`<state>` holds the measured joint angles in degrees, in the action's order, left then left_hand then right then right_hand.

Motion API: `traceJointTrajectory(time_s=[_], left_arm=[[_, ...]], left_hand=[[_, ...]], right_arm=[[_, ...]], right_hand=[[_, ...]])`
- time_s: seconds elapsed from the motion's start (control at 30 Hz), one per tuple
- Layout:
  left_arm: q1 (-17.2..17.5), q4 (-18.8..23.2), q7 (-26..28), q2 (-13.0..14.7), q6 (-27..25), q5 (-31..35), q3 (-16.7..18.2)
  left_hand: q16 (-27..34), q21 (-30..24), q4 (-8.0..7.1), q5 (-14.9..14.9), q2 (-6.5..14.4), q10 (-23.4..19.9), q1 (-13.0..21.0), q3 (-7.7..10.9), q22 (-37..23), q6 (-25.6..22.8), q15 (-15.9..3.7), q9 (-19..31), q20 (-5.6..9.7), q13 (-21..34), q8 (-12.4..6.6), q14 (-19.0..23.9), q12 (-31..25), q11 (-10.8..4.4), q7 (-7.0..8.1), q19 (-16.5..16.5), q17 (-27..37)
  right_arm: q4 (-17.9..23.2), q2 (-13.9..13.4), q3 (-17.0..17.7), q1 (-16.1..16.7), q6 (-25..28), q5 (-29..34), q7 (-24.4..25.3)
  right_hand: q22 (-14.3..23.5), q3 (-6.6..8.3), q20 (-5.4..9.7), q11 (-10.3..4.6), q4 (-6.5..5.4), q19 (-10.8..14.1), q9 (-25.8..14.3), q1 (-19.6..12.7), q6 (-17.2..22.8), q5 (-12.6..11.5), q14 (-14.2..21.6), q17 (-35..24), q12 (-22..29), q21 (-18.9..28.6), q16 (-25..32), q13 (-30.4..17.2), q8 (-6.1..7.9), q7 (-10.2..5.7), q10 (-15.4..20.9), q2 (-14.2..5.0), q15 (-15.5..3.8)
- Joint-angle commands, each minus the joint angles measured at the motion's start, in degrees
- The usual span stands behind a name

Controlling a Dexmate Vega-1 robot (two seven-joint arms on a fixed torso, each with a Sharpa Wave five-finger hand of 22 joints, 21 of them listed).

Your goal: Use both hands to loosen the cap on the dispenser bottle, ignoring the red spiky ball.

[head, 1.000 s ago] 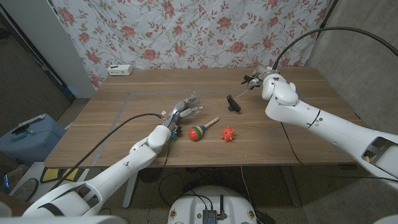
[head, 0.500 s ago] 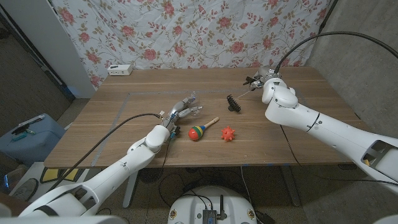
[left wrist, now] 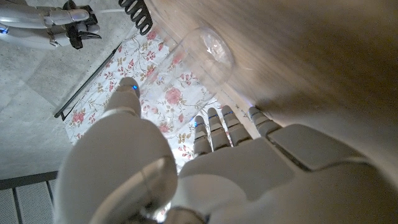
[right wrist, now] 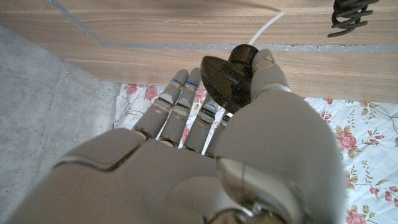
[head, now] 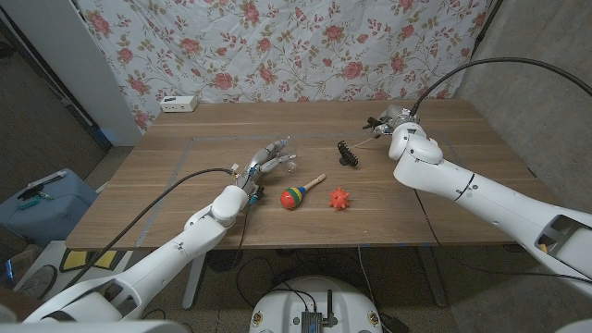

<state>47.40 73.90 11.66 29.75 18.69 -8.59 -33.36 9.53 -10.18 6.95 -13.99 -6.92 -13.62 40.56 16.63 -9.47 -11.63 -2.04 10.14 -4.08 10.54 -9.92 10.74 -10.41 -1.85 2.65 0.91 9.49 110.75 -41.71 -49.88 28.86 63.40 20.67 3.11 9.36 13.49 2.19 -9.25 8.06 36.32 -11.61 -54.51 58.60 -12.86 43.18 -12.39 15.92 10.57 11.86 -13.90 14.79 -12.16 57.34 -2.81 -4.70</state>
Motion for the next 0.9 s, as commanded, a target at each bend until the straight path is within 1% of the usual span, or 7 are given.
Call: traceJointTrajectory(time_s=[0.03,0.33,0.53,0.7,0.73,0.77,0.9], left_arm=[[1.19,0.91,0.76,0.29,1.65,-0.73,1.46],[1.81,0.79,1.41,-0.16,3.15,-1.41,2.38],[2.25,1.15,2.54,-0.33,3.80,-1.37,3.14],[2.79,1.97,3.74,-0.20,3.49,-1.25,3.88],[2.91,2.09,3.98,-0.24,3.48,-1.33,4.06],[3.04,2.18,4.26,-0.32,3.47,-1.41,4.23],[3.26,2.13,4.96,-0.55,3.70,-1.61,4.74]], left_hand=[[0.48,-0.21,-0.25,-0.46,-0.07,-0.06,-0.92,-0.28,-0.26,-0.40,0.16,0.03,0.13,0.11,-0.52,-0.01,-0.49,-0.01,0.13,-0.13,0.12],[0.64,-0.38,-1.02,-0.53,-0.08,-0.30,-2.42,-1.07,-0.29,-0.82,0.06,0.05,0.20,0.13,-0.70,0.13,-0.71,-0.12,0.11,0.07,0.16],[0.70,-0.44,-1.36,-0.58,0.00,-0.43,-3.07,-1.41,-0.30,-1.06,0.04,0.06,0.23,0.14,-0.78,0.23,-0.81,-0.27,0.11,0.13,0.15],[0.75,-0.47,-1.61,-0.68,0.16,-0.70,-3.51,-1.66,-0.31,-1.42,0.14,0.07,0.26,0.14,-0.88,0.40,-0.95,-0.27,0.08,0.15,0.12],[0.76,-0.47,-1.65,-0.71,0.20,-0.76,-3.57,-1.70,-0.31,-1.45,0.08,0.07,0.20,0.14,-0.88,0.43,-0.98,-0.29,0.13,0.15,0.11],[0.75,-0.48,-1.67,-0.72,0.23,-0.78,-3.61,-1.72,-0.31,-1.44,0.08,0.07,0.24,0.14,-0.87,0.42,-0.99,-0.29,0.13,0.16,0.10],[0.77,-0.50,-1.78,-0.79,0.40,-0.86,-3.75,-1.79,-0.31,-1.59,0.10,0.07,0.27,0.14,-0.91,0.49,-1.03,-0.22,0.09,0.18,0.09]], right_arm=[[-0.29,0.48,0.57,1.13,-0.18,-4.00,3.63],[-0.57,0.55,0.15,1.18,-0.06,-6.25,4.94],[-0.72,0.54,-0.18,0.96,-0.12,-7.44,5.62],[-0.95,0.74,-0.31,0.81,-0.16,-8.35,6.14],[-1.10,0.95,-0.32,0.75,0.04,-8.51,6.31],[-1.18,0.99,-0.34,0.70,-0.01,-8.71,6.40],[-1.28,0.58,-0.54,0.46,-0.88,-9.57,6.08]], right_hand=[[0.12,-0.07,-0.38,-1.91,-0.34,0.13,-0.18,0.83,-0.61,-0.06,0.41,-0.15,-0.07,-0.01,-0.13,-0.02,-0.34,0.09,1.66,-0.18,-7.92],[0.13,-0.27,-0.78,-1.99,-0.63,-0.30,-0.10,1.79,-1.00,0.04,0.03,-0.05,-0.22,-0.12,-0.39,-0.19,-0.67,0.07,1.27,0.15,-7.97],[0.13,-0.23,-0.98,-1.70,-0.66,-0.49,0.05,2.40,-1.96,0.02,-0.45,0.05,-0.53,-0.10,-0.62,-0.48,-1.30,0.11,0.32,0.46,-7.95],[0.13,-0.06,-1.10,-1.52,-0.48,-0.66,0.21,2.67,-3.14,-0.05,-0.99,0.11,-1.07,-0.09,-0.80,-0.69,-2.00,0.29,-1.12,0.84,-8.04],[0.14,-0.06,-1.18,-1.05,-0.43,-0.77,0.24,2.82,-3.55,-0.05,-1.25,0.11,-1.41,-0.10,-0.85,-0.78,-2.21,0.32,-2.05,1.05,-7.98],[0.14,-0.06,-1.19,-1.05,-0.42,-0.86,0.24,2.86,-3.79,-0.05,-1.29,0.11,-1.41,-0.13,-0.86,-0.80,-2.31,0.39,-2.06,1.11,-7.96],[0.14,-0.26,-1.57,-0.87,-0.45,-1.14,0.22,3.60,-5.48,-0.06,-2.20,0.16,-1.89,-0.14,-1.05,-1.03,-2.94,0.57,-3.48,1.88,-7.74]])
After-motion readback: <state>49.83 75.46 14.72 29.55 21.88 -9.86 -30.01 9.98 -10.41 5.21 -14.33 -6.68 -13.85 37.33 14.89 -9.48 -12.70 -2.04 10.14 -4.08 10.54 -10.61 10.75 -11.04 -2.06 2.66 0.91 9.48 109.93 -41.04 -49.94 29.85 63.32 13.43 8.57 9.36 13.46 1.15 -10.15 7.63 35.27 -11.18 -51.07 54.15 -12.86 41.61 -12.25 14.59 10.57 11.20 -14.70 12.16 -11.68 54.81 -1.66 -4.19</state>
